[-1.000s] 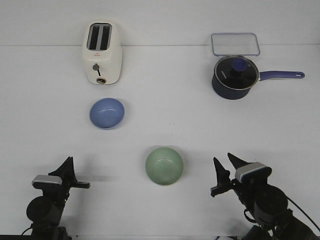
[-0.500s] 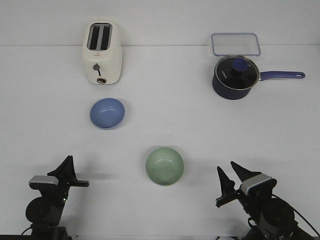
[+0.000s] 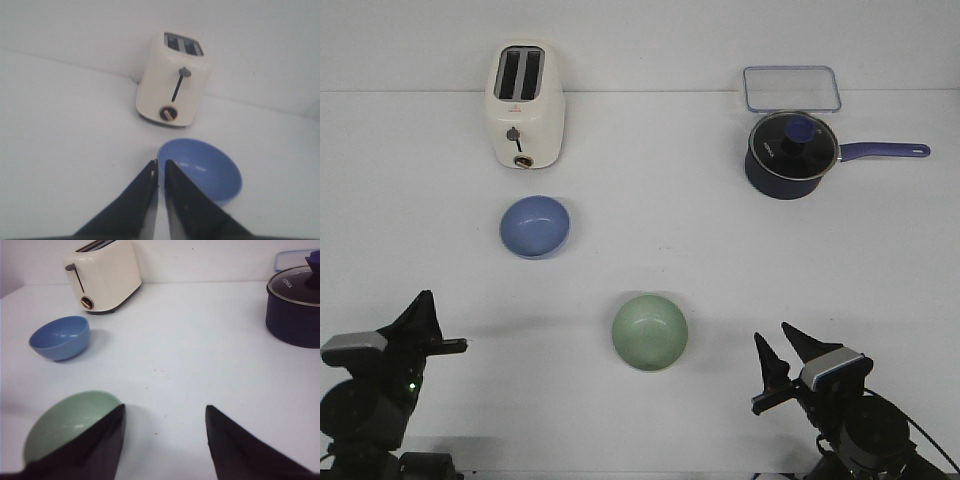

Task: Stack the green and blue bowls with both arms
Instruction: 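Reach the left gripper forward to the rim of the blue bowl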

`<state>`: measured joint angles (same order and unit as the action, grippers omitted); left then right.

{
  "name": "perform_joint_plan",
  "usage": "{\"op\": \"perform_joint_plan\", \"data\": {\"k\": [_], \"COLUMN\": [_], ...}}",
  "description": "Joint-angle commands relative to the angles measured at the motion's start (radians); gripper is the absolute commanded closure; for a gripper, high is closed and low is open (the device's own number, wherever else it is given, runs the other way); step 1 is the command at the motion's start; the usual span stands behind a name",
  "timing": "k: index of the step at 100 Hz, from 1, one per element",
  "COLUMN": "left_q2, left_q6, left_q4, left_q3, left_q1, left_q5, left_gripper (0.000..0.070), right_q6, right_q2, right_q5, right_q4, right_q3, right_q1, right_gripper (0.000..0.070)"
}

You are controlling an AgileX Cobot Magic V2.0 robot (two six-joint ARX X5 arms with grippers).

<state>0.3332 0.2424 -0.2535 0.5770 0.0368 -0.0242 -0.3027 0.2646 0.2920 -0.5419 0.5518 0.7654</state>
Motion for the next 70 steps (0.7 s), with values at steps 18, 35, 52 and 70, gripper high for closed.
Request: {"op": "perform_joint_plan", "data": {"k": [18,35,52,70], "left_q2": [0.490,0.737,0.971,1.188], "left_q6": [-0.065,-0.077,-0.089,-0.108], "left_q4": [-0.242,-0.159,-0.095,-0.037], "left_q3": [0.360,0.447,0.511,0.570], "left_q1": [-0.002,0.011,0.027,0.029], "left_q5": [0.104,0.185,0.186,0.178], "left_gripper": [0.0137,0.0139,0.0162,0.0162], "right_q6": [0.012,0.012,0.012,0.012], "right_q2": [0.006,0.006,0.006,0.006], "right_q5": [0.004,0.004,0.004,0.004], "right_q4": [0.010,0.010,0.009,0.009], "right_q3": [0.003,0.003,0.003,0.003], "right_q1": [0.008,0.008,0.008,0.008], "right_gripper": [0.0382,0.0382,0.0382,0.0382]}}
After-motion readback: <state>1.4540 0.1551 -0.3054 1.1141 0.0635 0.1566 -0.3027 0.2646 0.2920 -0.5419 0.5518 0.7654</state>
